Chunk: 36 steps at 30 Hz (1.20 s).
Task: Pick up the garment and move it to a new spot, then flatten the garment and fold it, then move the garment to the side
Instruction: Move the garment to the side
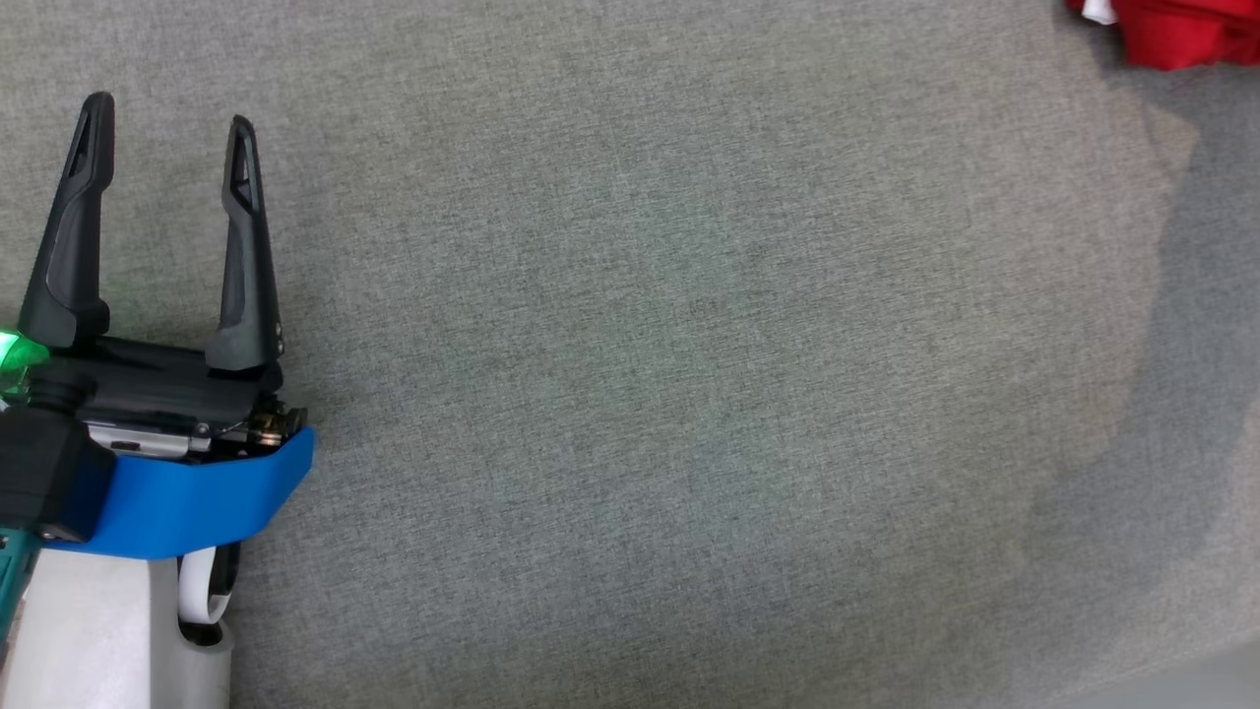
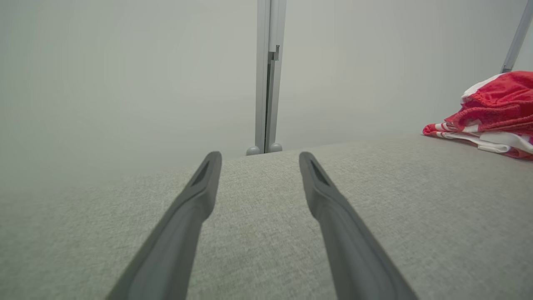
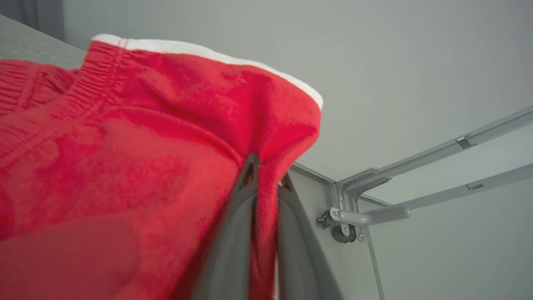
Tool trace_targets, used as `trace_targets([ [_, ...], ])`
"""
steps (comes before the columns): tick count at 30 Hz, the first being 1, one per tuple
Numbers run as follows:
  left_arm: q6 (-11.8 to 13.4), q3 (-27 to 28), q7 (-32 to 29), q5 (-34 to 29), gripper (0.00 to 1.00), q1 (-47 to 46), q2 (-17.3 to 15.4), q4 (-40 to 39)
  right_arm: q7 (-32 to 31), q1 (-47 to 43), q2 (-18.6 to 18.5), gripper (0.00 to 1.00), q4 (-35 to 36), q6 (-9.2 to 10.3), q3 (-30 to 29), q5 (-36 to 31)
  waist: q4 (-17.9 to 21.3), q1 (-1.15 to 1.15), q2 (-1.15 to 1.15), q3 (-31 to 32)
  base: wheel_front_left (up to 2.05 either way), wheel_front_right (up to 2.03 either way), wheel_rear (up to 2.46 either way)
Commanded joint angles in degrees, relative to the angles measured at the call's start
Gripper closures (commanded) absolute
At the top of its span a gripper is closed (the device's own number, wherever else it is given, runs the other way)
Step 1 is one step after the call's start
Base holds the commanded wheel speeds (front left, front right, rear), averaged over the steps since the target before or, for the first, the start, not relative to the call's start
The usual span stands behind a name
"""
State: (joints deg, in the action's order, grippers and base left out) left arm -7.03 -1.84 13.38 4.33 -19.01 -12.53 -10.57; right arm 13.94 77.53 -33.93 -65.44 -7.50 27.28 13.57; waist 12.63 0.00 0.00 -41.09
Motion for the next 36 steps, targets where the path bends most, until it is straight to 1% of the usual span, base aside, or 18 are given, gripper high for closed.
trace_targets([
  [1, 0.42, 0.33, 0.02, 0.02, 0.0, -0.67, -0.46, 0.44, 0.17, 1.29, 0.07, 0.68, -0.71, 0.01, -0.28, -0.14, -0.38, 0.0, 0.0, -0.36, 0.0, 0.0, 0.0],
  [2, 0.51, 0.36, 0.08, 0.06, 0.0, -0.72, -0.48, 0.51, 0.22, 1.8, 0.2, 0.0, -1.55, 0.01, -0.5, -0.54, -0.53, 0.0, 0.0, -0.52, 0.0, 0.0, 0.0],
  [7, 0.76, 0.42, 0.45, 0.56, 0.0, -0.84, -0.37, 1.57, 0.74, 3.7, 0.07, 0.0, -4.57, 0.01, -1.74, -3.25, -1.44, 0.0, 0.0, -0.42, 0.0, 0.0, 0.0],
  [10, 1.08, 0.43, 0.86, 0.88, 0.0, -0.59, 0.0, 2.39, 1.12, 3.53, 0.08, 0.0, -4.45, 0.01, -2.8, -5.59, -1.94, 0.0, 0.0, 0.75, 0.0, 0.0, 0.0],
  [12, 1.17, 0.43, 1.1, 1.22, 0.0, -0.18, 0.27, 3.05, 1.26, 3.02, 0.29, 0.0, -3.12, 0.01, -4.09, -6.78, -2.25, 0.0, 0.0, 1.93, 0.0, 0.0, 0.0],
  [14, 1.31, 0.39, 1.39, 1.46, 0.0, 0.03, 0.61, 3.84, 1.24, 1.3, 0.6, 0.0, 0.12, 0.01, -6.36, -7.22, -2.67, 0.0, 0.0, 3.24, 0.0, 0.0, 0.0],
  [19, 1.69, 0.85, 1.72, 2.46, 0.0, 1.81, 1.44, 6.56, 1.24, -5.32, 3.63, 0.0, 10.27, 0.01, -12.34, -7.54, -3.69, 0.0, 0.0, 7.87, 0.0, 0.0, 0.0],
  [22, 1.93, 1.29, 1.83, 3.03, 0.0, 3.45, 2.15, 8.06, 1.24, -10.88, 7.0, 0.0, 16.47, 0.0, -14.79, -7.98, -4.45, 0.0, 0.0, 11.37, 0.0, 0.0, 0.0],
  [25, 2.19, 2.04, 1.82, 3.59, 0.0, 5.0, 3.01, 9.0, 1.24, -16.05, 9.5, 0.0, 21.67, 0.01, -17.09, -6.68, -5.42, 0.0, 0.0, 14.79, 0.0, 0.0, 0.0],
  [30, 2.46, 3.61, 1.85, 4.13, 0.0, 8.7, 4.57, 11.1, 1.25, -24.69, 13.31, 0.0, 28.0, 0.01, -17.0, -5.54, -6.56, 0.0, 0.0, 21.09, 0.0, 0.0, 0.0],
  [36, 2.02, 4.69, 1.85, 4.64, 0.0, 13.28, 6.28, 13.78, 1.25, -33.59, 16.64, 0.0, 31.83, 0.01, -16.47, -3.31, -7.46, 0.0, 0.0, 27.77, 0.0, 0.0, 0.0],
])
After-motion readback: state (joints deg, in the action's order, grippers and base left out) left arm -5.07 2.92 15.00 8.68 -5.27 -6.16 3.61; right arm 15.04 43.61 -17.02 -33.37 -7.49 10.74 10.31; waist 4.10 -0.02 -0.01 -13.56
